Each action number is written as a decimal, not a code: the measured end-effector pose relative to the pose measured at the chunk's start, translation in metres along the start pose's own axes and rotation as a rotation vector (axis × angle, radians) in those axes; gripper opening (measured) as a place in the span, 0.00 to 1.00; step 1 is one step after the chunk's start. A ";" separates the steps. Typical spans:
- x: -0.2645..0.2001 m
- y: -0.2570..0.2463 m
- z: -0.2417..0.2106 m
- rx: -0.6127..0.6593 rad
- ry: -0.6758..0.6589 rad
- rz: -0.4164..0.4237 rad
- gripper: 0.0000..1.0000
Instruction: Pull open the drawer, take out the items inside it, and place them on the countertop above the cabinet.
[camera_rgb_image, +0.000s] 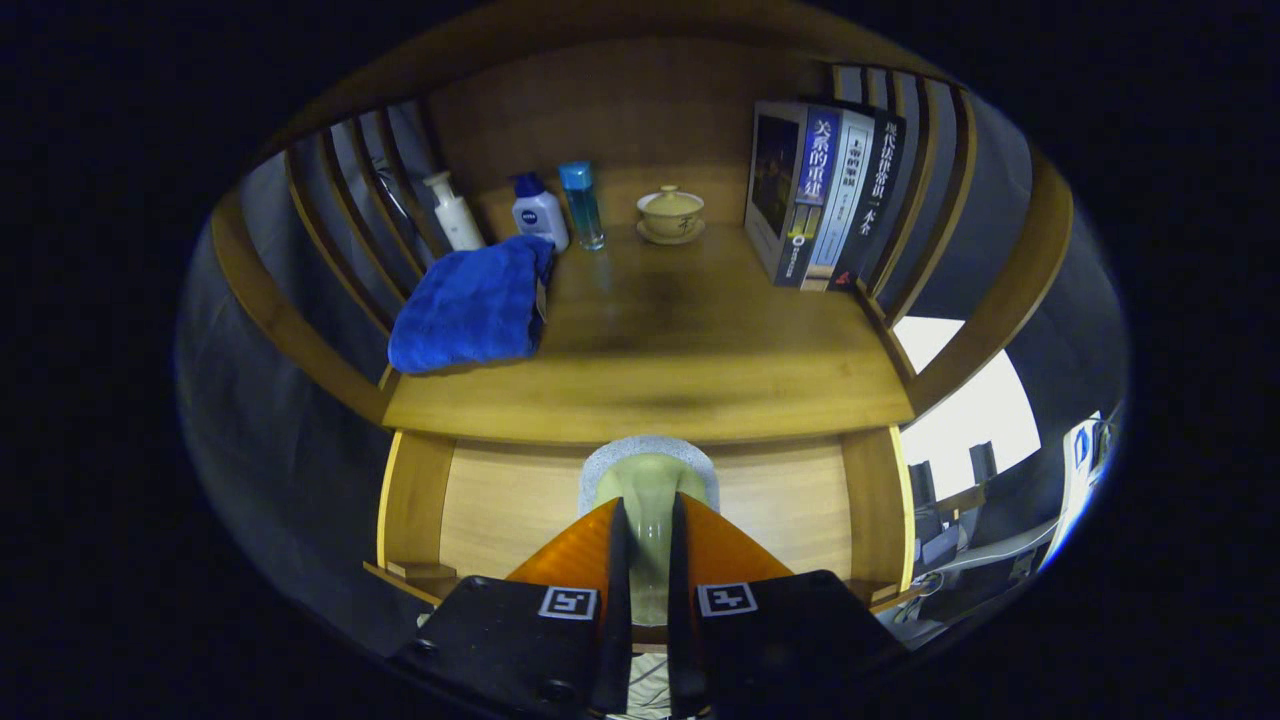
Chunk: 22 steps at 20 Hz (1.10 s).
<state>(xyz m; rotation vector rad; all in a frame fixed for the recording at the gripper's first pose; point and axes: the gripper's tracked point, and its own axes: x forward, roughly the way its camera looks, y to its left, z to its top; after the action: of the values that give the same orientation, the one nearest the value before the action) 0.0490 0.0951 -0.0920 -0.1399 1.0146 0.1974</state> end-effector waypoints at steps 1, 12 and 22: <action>0.000 0.000 0.008 0.000 -0.006 -0.001 0.23; 0.046 0.005 0.078 -0.021 -0.010 -0.043 0.23; 0.111 0.010 0.108 -0.002 0.051 -0.050 0.23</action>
<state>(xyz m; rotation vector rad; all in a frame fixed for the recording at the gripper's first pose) 0.1935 0.1383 -0.1306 -0.1723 1.0607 0.1502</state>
